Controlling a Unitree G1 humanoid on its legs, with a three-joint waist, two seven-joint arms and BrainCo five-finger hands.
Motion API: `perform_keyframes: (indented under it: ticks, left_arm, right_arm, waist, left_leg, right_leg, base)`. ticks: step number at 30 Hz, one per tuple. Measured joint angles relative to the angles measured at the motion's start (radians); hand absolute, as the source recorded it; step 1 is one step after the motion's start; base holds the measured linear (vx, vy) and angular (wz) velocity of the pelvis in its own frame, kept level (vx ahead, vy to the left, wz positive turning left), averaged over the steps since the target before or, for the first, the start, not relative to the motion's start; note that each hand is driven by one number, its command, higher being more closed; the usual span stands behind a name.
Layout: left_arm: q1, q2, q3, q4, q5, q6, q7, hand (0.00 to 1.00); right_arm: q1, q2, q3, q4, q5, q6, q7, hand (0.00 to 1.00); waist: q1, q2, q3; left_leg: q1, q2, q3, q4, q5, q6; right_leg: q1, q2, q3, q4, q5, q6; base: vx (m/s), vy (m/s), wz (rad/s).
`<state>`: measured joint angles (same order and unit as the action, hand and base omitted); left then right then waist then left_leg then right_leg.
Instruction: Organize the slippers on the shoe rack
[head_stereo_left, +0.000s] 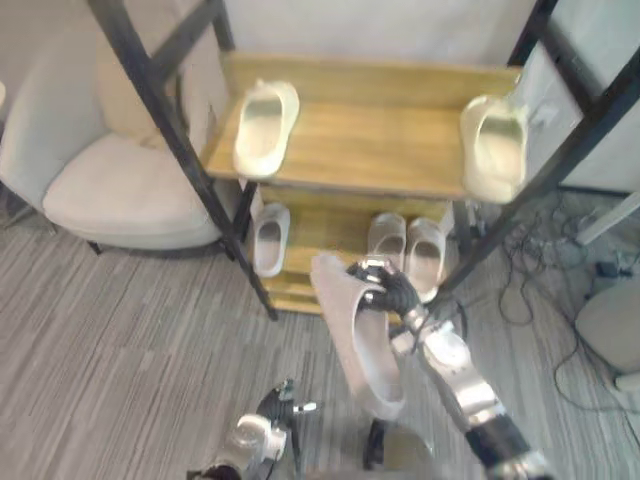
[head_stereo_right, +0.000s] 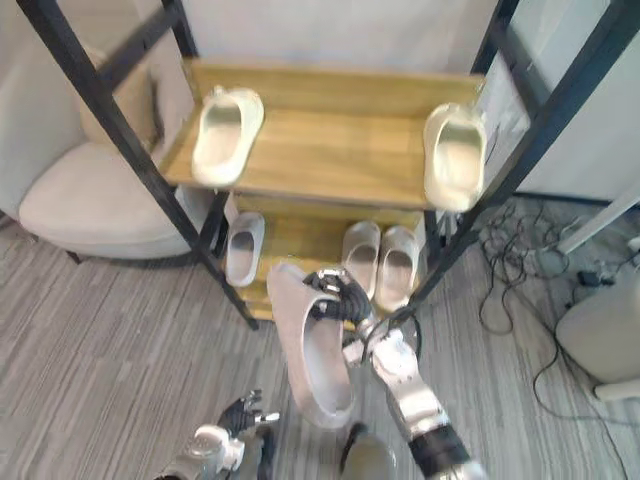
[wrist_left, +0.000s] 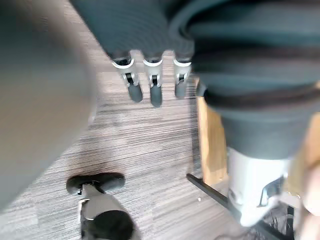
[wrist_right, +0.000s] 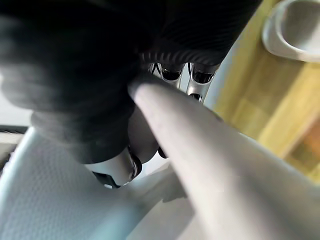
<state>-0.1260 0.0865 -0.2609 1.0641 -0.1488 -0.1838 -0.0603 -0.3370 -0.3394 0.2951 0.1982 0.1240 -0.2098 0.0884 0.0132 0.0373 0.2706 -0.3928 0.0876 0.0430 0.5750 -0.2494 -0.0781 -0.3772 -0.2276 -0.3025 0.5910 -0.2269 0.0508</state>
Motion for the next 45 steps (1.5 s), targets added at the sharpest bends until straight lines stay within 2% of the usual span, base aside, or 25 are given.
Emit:
perform_keyframes:
  ticks: [4,8,9,12,17,22,25,27,30,36,45]
  left_arm:
    - [-0.016,0.017,0.009,-0.055,-0.027,-0.041,0.017,0.0]
    - [-0.023,0.017,0.059,-0.12,-0.037,-0.077,0.018,0.0]
    - [-0.028,0.016,0.085,-0.149,-0.044,-0.083,0.018,0.0]
    - [-0.059,0.021,0.124,-0.191,-0.05,-0.084,0.017,0.0]
    - [-0.065,0.046,0.204,-0.254,-0.053,-0.094,0.038,0.0]
    - [-0.069,0.043,0.233,-0.296,-0.08,-0.121,0.058,0.0]
    - [-0.079,0.04,0.236,-0.304,-0.09,-0.136,0.058,0.0]
    - [-0.093,0.032,0.237,-0.313,-0.094,-0.137,0.056,0.0]
    - [-0.097,0.028,0.236,-0.32,-0.125,-0.137,0.056,0.0]
    - [-0.115,0.02,0.235,-0.329,-0.16,-0.137,0.055,0.0]
    - [-0.135,0.015,0.232,-0.328,-0.189,-0.132,0.054,0.0]
  right_arm:
    - [-0.089,-0.042,-0.015,0.016,-0.004,0.002,-0.035,1.0]
    - [-0.162,-0.068,-0.019,0.012,-0.005,0.001,-0.079,1.0]
    - [-0.198,-0.077,-0.019,0.011,-0.005,-0.002,-0.095,1.0]
    - [-0.269,-0.103,-0.021,0.01,-0.008,-0.005,-0.112,1.0]
    - [-0.371,-0.106,-0.037,0.01,-0.011,-0.008,-0.156,1.0]
    - [-0.472,-0.14,-0.058,0.033,-0.049,-0.009,-0.211,1.0]
    - [-0.583,-0.149,-0.059,0.15,-0.088,-0.008,-0.251,1.0]
    - [-0.655,-0.176,-0.058,0.234,-0.126,-0.002,-0.279,1.0]
    - [-0.725,-0.184,-0.059,0.327,-0.132,0.011,-0.305,1.0]
    - [-0.828,-0.249,-0.058,0.474,-0.164,0.033,-0.335,1.0]
    - [-0.922,-0.253,-0.054,0.614,-0.169,0.06,-0.35,1.0]
  waist:
    - [0.022,0.006,0.042]
    - [0.022,0.005,0.064]
    - [0.022,0.007,0.07]
    - [0.03,0.008,0.1]
    - [0.057,0.004,0.11]
    - [0.074,-0.004,0.119]
    - [0.085,-0.004,0.119]
    - [0.104,-0.005,0.119]
    - [0.107,-0.005,0.119]
    - [0.111,-0.005,0.119]
    - [0.137,-0.005,0.12]
  left_leg:
    - [-0.123,0.017,-0.001,0.134,-0.05,0.005]
    - [-0.272,0.031,0.0,0.318,-0.105,0.005]
    - [-0.338,0.039,0.004,0.389,-0.117,0.018]
    - [-0.432,0.053,0.0,0.485,-0.147,0.023]
    - [-0.6,0.058,-0.012,0.596,-0.171,0.034]
    - [-0.682,0.059,-0.016,0.613,-0.164,0.03]
    - [-0.721,0.057,-0.022,0.619,-0.157,0.019]
    - [-0.747,0.056,-0.025,0.618,-0.153,0.016]
    - [-0.763,0.051,-0.028,0.616,-0.153,0.016]
    - [-0.807,0.024,-0.044,0.601,-0.14,0.02]
    - [-0.844,0.007,-0.057,0.577,-0.116,0.014]
  right_leg:
    - [-0.118,-0.018,0.008,0.13,-0.047,-0.006]
    - [-0.258,-0.056,0.017,0.315,-0.106,-0.025]
    - [-0.311,-0.068,0.017,0.376,-0.128,-0.027]
    - [-0.388,-0.088,0.014,0.472,-0.165,-0.029]
    - [-0.546,-0.119,0.018,0.592,-0.208,-0.035]
    - [-0.62,-0.135,0.009,0.619,-0.211,-0.037]
    - [-0.651,-0.14,0.002,0.628,-0.207,-0.046]
    - [-0.672,-0.143,-0.005,0.63,-0.209,-0.048]
    - [-0.681,-0.154,-0.017,0.63,-0.213,-0.047]
    - [-0.707,-0.177,-0.036,0.627,-0.22,-0.037]
    - [-0.727,-0.193,-0.061,0.623,-0.22,-0.037]
  base:
    - [-0.13,-0.042,0.01]
    - [-0.04,-0.009,0.08]
    - [-0.05,0.005,0.19]
    - [-0.09,0.012,0.23]
    - [-0.1,0.036,0.08]
    - [-0.02,0.019,0.09]
    - [0.04,0.025,0.08]
    - [0.05,0.016,0.09]
    - [0.06,0.02,0.1]
    - [0.03,0.026,0.14]
    - [0.02,0.025,0.11]
